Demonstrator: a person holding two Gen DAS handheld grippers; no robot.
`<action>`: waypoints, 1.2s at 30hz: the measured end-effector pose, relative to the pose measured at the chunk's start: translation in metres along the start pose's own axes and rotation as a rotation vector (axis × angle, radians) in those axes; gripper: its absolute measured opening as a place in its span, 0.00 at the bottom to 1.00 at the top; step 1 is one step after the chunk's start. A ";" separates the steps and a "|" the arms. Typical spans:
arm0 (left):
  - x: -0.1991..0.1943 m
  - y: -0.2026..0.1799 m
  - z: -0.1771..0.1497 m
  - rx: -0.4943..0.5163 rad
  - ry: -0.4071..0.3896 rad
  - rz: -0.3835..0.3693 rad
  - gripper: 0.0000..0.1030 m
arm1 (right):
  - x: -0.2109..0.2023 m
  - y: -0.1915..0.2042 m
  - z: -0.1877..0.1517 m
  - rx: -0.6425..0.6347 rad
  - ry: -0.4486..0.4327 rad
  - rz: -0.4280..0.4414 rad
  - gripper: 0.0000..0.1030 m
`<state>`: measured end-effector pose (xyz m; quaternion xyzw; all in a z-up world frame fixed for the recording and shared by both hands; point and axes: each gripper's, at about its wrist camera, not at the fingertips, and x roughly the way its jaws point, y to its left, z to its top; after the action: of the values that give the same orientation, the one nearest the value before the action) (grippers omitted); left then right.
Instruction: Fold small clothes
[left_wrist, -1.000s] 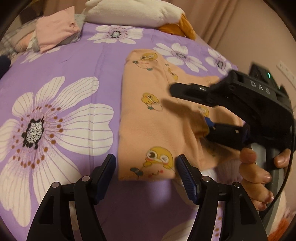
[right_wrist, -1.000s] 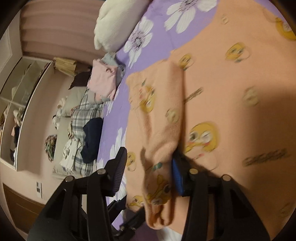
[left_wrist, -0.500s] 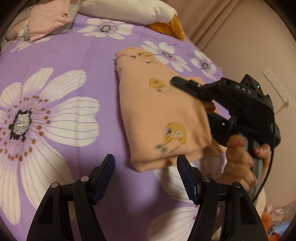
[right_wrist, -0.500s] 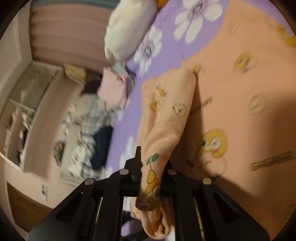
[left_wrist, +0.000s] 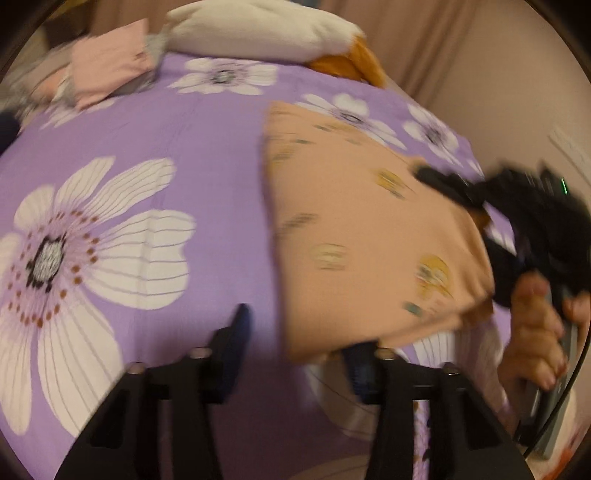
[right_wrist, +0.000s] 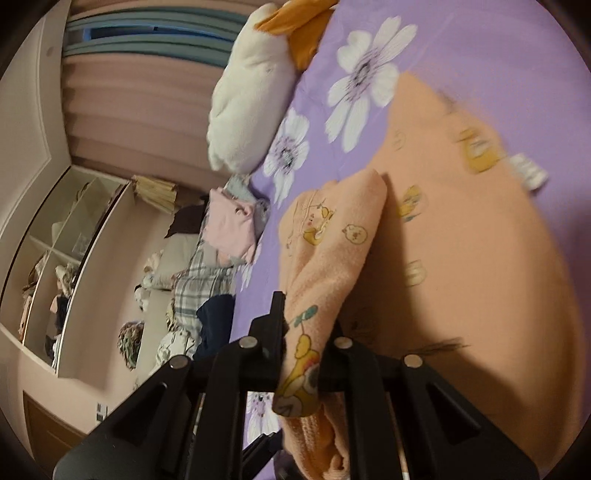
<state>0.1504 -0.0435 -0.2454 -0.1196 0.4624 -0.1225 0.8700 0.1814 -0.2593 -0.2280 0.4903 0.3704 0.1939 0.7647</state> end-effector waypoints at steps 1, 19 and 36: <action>0.001 0.003 0.002 -0.022 0.005 -0.022 0.38 | -0.004 -0.003 0.002 0.013 -0.012 0.002 0.11; 0.006 -0.008 0.003 0.046 -0.009 0.027 0.40 | -0.018 -0.026 0.016 0.096 -0.019 -0.004 0.44; 0.009 -0.011 0.004 0.061 -0.004 0.030 0.46 | -0.011 0.014 -0.005 -0.139 0.164 -0.358 0.56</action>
<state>0.1574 -0.0565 -0.2461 -0.0862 0.4585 -0.1234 0.8758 0.1712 -0.2576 -0.2129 0.3452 0.4984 0.1193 0.7863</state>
